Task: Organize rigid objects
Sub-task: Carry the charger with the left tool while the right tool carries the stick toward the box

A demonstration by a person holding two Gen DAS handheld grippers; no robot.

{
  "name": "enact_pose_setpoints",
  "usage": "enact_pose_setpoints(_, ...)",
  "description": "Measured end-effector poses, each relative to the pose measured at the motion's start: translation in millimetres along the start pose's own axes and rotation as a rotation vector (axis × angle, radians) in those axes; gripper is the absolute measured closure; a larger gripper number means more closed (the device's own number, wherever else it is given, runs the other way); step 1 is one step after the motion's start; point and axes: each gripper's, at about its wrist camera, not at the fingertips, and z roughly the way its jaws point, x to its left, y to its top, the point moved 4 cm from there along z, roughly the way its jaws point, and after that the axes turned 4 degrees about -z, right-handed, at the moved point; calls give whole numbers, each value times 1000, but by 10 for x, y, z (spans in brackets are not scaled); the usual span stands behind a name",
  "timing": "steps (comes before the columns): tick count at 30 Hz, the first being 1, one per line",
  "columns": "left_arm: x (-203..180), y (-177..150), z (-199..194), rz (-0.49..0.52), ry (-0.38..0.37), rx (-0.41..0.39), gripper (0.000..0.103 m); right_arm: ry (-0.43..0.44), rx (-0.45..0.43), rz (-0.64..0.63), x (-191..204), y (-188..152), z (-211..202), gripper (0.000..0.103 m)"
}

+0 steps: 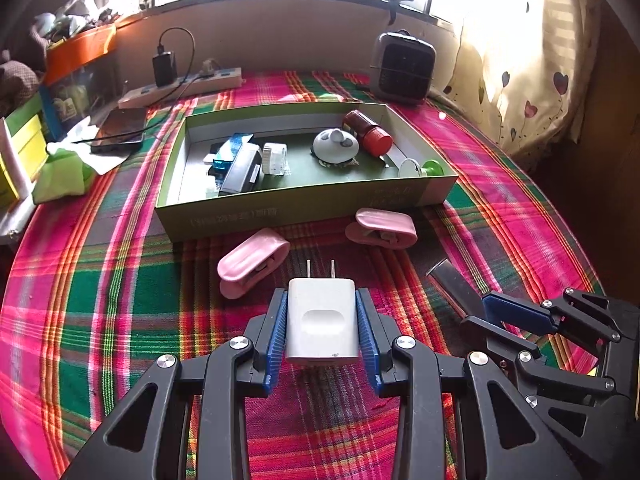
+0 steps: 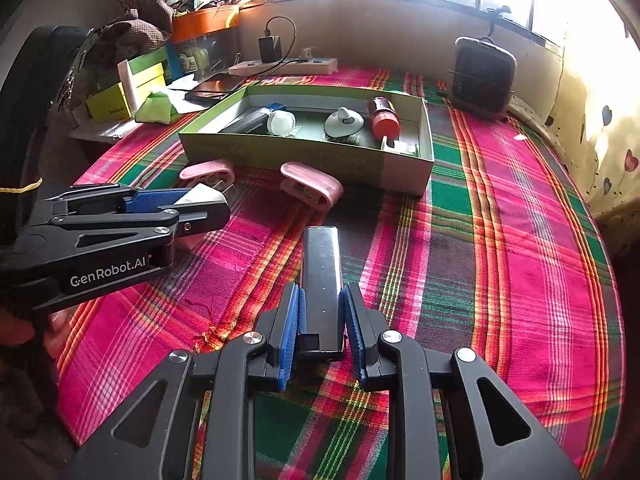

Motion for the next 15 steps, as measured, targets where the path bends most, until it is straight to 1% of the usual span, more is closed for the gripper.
enact_pose_setpoints(15, -25, 150, -238, 2, -34, -56, 71, -21, -50, 7, 8, 111, -158, 79)
